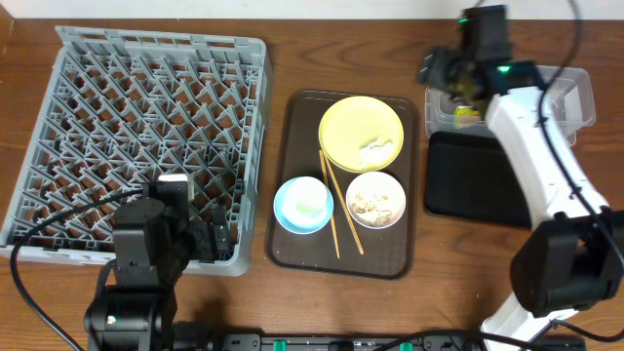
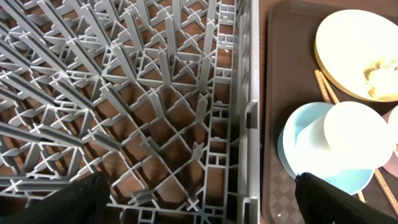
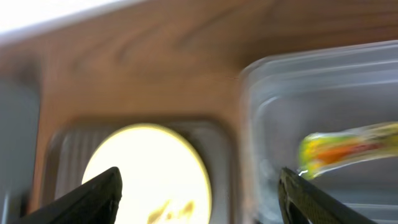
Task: Sort waste into correct bins and load items into the dishwasher
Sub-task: 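Carry the wrapper with the right gripper and drop it in the clear bin, then grasp the white tissue on the yellow plate with the right gripper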
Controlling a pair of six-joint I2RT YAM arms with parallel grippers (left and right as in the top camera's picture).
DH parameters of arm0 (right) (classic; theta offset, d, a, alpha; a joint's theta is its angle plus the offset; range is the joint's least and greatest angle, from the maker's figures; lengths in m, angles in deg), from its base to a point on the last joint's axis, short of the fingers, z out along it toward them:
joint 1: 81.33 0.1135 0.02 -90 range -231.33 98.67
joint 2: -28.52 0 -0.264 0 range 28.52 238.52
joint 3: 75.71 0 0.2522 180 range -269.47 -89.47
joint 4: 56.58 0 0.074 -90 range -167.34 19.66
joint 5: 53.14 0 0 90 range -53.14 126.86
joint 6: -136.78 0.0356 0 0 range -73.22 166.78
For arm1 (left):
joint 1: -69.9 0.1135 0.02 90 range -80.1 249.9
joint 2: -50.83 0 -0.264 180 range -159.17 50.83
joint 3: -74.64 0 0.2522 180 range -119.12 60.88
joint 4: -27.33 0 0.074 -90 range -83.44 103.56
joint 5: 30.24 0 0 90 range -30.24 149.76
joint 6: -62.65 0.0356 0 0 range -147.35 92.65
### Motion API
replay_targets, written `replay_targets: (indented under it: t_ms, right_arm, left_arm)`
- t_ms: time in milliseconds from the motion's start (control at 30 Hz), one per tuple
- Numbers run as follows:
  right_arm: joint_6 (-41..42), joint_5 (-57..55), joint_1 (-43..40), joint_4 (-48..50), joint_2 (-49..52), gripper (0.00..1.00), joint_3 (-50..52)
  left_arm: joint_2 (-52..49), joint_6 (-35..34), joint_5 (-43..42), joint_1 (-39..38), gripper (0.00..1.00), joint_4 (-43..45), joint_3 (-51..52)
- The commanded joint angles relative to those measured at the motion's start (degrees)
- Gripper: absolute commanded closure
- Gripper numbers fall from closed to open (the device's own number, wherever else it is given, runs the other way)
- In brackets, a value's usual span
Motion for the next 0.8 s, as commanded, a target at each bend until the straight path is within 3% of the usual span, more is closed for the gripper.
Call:
replay_targets:
  t_ms: [0, 167, 533, 600, 767]
  right_arm:
    - [-13.44, 2.14, 5.40, -1.70, 0.66, 0.24, 1.36]
    - [-16.44, -0.02, 10.36, -1.60, 4.35, 0.25, 4.48]
    - [-9.77, -1.36, 12.72, -2.64, 13.14, 0.30, 5.68]
    - [-9.77, -1.40, 12.98, -2.60, 14.19, 0.35, 5.68]
    - [-8.94, -1.05, 13.46, -3.08, 15.85, 0.60, 5.68]
  left_arm:
    - [0.17, -0.92, -0.35, -0.17, 0.03, 0.02, -1.42]
    - [0.17, -0.90, -0.33, -0.17, 0.03, -0.37, -1.42]
    - [0.17, -0.92, -0.35, -0.17, 0.03, -0.37, -1.42]
    - [0.17, -0.92, -0.35, -0.17, 0.03, -0.37, -1.42]
    - [0.17, -0.92, -0.35, -0.17, 0.03, -0.37, -1.42]
